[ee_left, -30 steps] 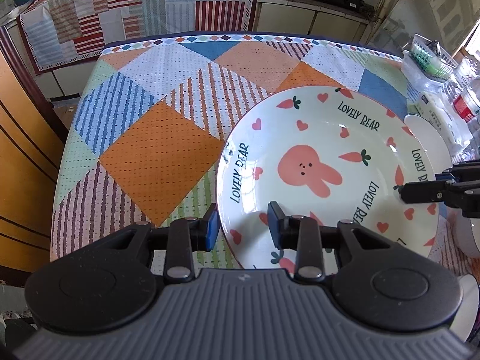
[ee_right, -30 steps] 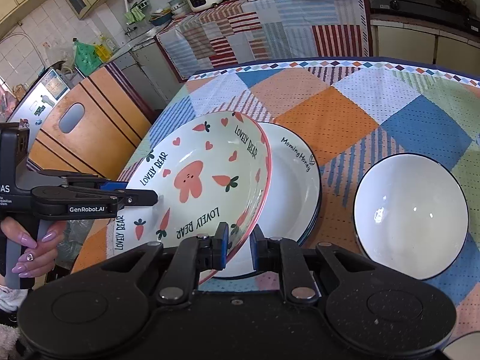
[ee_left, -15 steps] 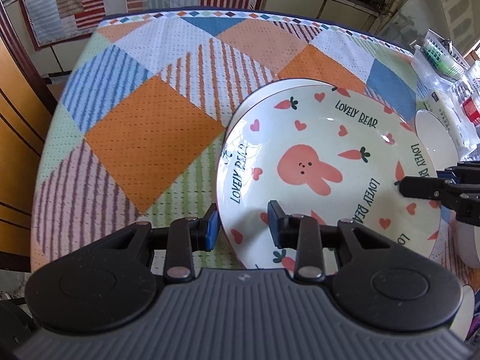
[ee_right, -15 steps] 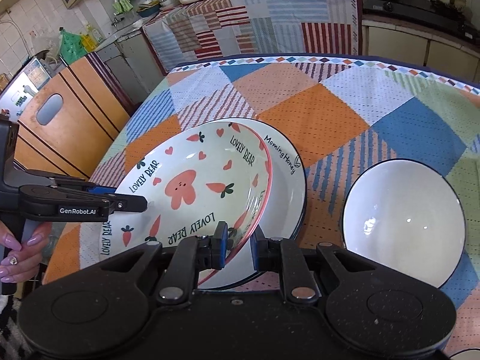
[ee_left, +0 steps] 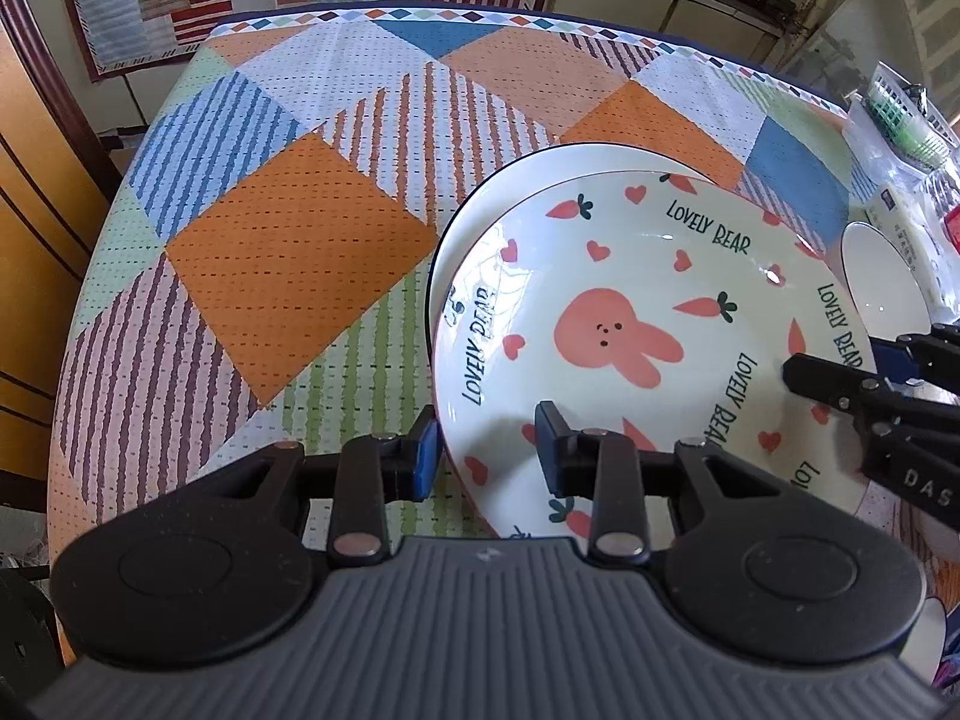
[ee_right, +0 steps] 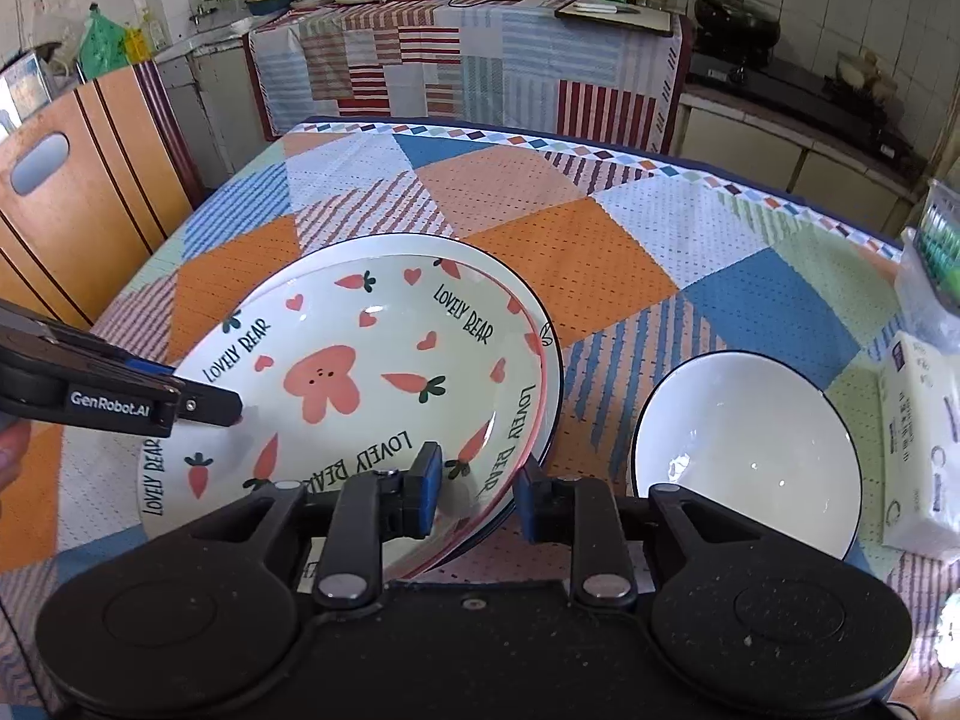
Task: Organize plates and bowls
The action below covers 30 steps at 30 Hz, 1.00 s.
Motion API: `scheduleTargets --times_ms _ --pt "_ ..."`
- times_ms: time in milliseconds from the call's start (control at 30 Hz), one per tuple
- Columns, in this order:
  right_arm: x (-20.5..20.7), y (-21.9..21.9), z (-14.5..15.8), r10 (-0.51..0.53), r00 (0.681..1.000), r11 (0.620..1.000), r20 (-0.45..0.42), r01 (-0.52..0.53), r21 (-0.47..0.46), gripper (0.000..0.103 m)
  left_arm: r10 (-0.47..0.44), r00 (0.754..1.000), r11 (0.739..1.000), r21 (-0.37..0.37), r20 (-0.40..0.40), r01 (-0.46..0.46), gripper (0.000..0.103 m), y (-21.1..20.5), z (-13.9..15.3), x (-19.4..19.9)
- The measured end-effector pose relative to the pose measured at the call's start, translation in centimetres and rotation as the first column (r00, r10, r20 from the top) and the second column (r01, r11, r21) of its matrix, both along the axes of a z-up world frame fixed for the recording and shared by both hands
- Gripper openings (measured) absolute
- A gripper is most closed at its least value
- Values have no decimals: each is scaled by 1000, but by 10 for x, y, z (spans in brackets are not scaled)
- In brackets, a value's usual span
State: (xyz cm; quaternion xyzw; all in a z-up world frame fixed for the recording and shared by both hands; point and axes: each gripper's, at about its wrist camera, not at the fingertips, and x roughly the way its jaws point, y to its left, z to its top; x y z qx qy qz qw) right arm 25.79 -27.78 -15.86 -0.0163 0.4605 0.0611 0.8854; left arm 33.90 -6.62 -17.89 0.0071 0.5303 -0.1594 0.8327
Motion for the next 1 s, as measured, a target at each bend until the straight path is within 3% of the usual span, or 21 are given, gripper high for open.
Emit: scheduleTargets --times_ms 200,333,400,533,700,1000 --pt "4 8 -10 -74 997 995 6 74 -74 38 -15 1000 1000 -2 1 15 32 2 11 -8" --pt "0 19 -12 -69 997 987 40 74 -142 38 6 1000 1000 -5 13 -6 32 11 26 -22" --pt "-5 19 -6 -84 995 989 57 90 -121 40 15 1000 1000 -15 16 -15 32 17 36 -32" --pt "-19 12 9 -133 987 988 88 139 -72 48 9 1000 999 43 27 -10 32 21 53 -55" --pt "-50 -7 33 -170 982 985 87 166 51 50 -14 999 998 67 45 11 32 20 76 -83" --pt "-131 -42 80 -124 986 984 115 107 143 53 -123 983 986 127 139 106 32 -4 122 -140"
